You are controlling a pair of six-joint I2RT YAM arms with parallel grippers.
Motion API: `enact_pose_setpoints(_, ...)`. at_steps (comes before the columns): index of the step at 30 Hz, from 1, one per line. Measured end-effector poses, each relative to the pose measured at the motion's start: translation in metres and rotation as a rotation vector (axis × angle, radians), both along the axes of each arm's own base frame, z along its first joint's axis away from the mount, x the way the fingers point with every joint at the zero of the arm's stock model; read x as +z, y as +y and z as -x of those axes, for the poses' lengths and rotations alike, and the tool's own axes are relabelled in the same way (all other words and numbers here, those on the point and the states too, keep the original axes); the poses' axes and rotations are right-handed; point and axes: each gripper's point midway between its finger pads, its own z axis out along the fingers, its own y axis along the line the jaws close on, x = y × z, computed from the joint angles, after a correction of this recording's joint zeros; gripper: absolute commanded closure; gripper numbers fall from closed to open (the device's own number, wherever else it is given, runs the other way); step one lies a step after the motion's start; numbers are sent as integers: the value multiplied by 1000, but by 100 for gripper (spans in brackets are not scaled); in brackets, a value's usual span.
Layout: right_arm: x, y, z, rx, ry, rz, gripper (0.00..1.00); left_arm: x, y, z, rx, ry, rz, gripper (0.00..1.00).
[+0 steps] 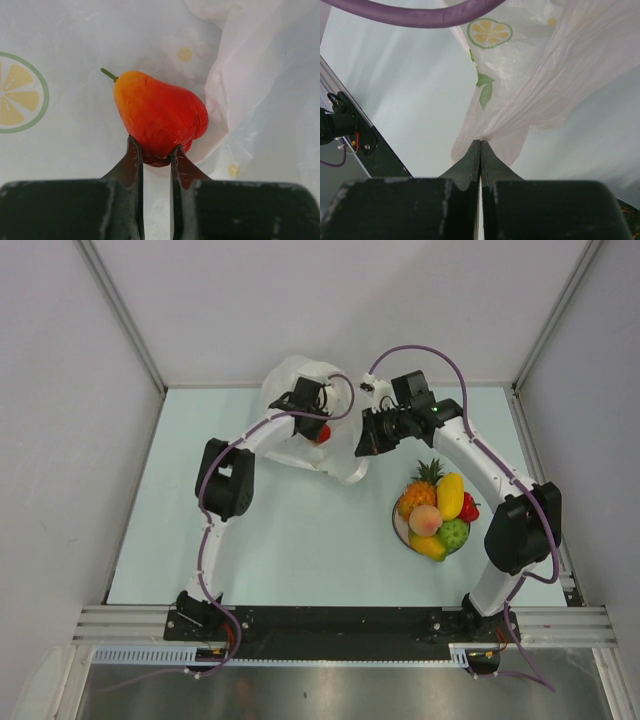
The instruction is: Take the fake fruits out of the plastic bag
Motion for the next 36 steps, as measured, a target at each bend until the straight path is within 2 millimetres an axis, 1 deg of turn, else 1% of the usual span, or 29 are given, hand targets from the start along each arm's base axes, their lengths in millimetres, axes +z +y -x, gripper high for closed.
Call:
enact_pose_setpoints(2,0,0,0,0,1,1,100,-2,0,4,-4,11,2,100)
enact_pose_setpoints(4,-1,0,-1,1,0,2,100,-2,2,13,-12,28,7,100)
enact_pose_setpoints(6,-2,0,-2,1,-4,7,100,6,4,25,-16,45,16,100)
enact_pose_setpoints(7,-2,-1,-3,-2,-6,9,100,14,5,33,-24,51,25,100)
enact_pose_setpoints(9,-2,-2,-6,-7,-10,12,100,36,7,48,-37,48,53,100)
enact_pose_setpoints(10,-1,-2,-7,-9,-11,12,100,51,8,58,-47,43,73,100)
enact_pose_setpoints(13,-3,-4,-15,-22,-14,16,100,109,8,88,-92,-13,158,100)
enact_pose_setpoints(15,-5,-4,-20,-27,-12,19,100,148,4,111,-152,-56,230,100)
enact_pose_setpoints(17,-7,-4,-26,-34,-13,24,100,174,1,134,-218,-80,286,100)
enact_pose_setpoints(18,-8,-4,-28,-37,-14,26,100,182,0,144,-252,-86,307,100)
enact_pose_setpoints(19,-8,-3,-31,-40,-15,28,100,185,-1,154,-280,-83,321,100)
enact_pose_setpoints(20,-9,-3,-33,-41,-17,29,100,184,-1,166,-314,-68,335,100)
enact_pose_setpoints(22,-9,0,-39,-43,-23,29,99,173,-3,191,-375,-9,356,100)
enact_pose_setpoints(23,-8,1,-41,-43,-29,27,76,167,-3,200,-395,21,361,99)
enact_pose_setpoints(24,-7,2,-44,-44,-34,29,66,160,-4,212,-418,55,368,100)
enact_pose_setpoints(25,-6,4,-45,-46,-36,26,59,154,-5,222,-439,80,372,100)
enact_pose_setpoints(26,-4,5,-47,-47,-46,29,46,151,-5,232,-459,98,372,100)
enact_pose_setpoints(28,2,8,-49,-50,-68,34,39,153,-10,250,-508,103,369,100)
enact_pose_setpoints(29,7,8,-51,-54,-82,34,33,157,-14,258,-537,92,369,100)
enact_pose_setpoints(33,31,8,-60,-75,-150,24,30,185,-36,289,-663,17,386,100)
enact_pose_setpoints(35,45,-1,-62,-100,-179,21,29,195,-50,302,-721,-4,395,100)
enact_pose_setpoints(36,53,-9,-62,-118,-193,19,29,199,-57,306,-747,-10,399,100)
